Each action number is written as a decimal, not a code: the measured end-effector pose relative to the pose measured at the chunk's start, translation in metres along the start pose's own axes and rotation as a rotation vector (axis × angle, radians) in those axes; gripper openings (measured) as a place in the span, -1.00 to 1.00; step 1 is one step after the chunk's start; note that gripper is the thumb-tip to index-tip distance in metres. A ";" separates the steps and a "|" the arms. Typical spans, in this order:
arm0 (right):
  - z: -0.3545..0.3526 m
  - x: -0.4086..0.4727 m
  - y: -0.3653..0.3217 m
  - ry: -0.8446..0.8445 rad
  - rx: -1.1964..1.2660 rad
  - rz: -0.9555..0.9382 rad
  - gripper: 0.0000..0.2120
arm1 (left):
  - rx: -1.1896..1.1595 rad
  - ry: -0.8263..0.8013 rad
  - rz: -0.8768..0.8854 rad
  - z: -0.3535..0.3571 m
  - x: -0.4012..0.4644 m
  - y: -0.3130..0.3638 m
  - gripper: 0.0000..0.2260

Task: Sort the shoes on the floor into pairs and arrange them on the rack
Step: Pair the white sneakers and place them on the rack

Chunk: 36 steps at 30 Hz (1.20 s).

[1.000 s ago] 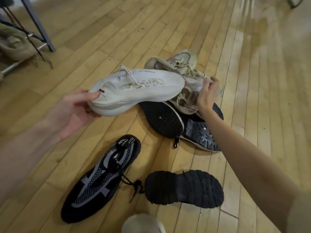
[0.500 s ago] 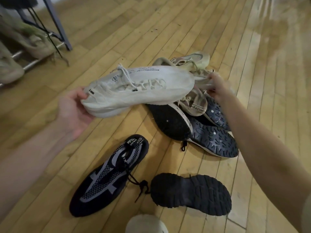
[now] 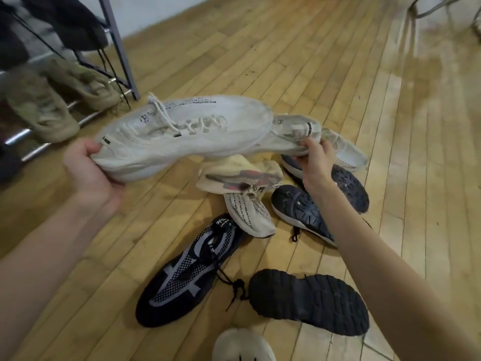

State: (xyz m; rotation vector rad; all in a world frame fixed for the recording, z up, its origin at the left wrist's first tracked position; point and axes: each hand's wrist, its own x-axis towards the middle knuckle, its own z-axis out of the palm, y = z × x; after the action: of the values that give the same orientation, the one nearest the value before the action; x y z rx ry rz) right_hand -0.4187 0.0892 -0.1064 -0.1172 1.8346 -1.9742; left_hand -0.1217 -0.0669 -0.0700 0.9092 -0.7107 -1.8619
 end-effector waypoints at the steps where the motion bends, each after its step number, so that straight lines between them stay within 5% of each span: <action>1: 0.004 -0.004 0.002 -0.009 0.028 0.029 -0.78 | -0.020 0.023 0.009 -0.005 -0.001 0.004 -0.17; 11: 0.030 -0.024 0.008 -0.004 0.153 0.131 -0.67 | -0.050 0.180 0.048 -0.039 0.001 0.009 -0.42; 16: 0.057 -0.035 0.005 -0.022 0.208 0.115 -0.63 | -0.079 0.243 0.008 -0.059 0.012 0.004 -0.73; 21: 0.088 -0.058 -0.003 -0.085 0.346 0.207 -0.61 | -0.216 0.253 -0.010 -0.076 0.011 0.010 -0.68; 24: 0.104 -0.086 -0.002 -0.225 0.359 0.268 -0.80 | -0.271 0.262 -0.001 -0.084 0.007 0.016 -0.62; 29: 0.127 -0.123 0.015 -0.469 0.427 0.410 -0.40 | -0.271 0.154 -0.006 -0.104 -0.013 0.025 -0.54; 33: 0.142 -0.140 0.024 -0.532 0.437 0.541 -0.75 | -0.219 0.112 -0.089 -0.124 -0.028 0.030 -0.59; 36: 0.153 -0.151 0.030 -0.556 0.280 0.513 -0.68 | -0.178 0.064 -0.100 -0.140 -0.037 0.035 -0.57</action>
State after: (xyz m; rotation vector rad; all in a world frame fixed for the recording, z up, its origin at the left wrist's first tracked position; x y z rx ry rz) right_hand -0.2209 0.0025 -0.0826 -0.0857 1.0902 -1.6003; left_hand 0.0211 -0.0618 -0.1107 0.8981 -0.4596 -1.9401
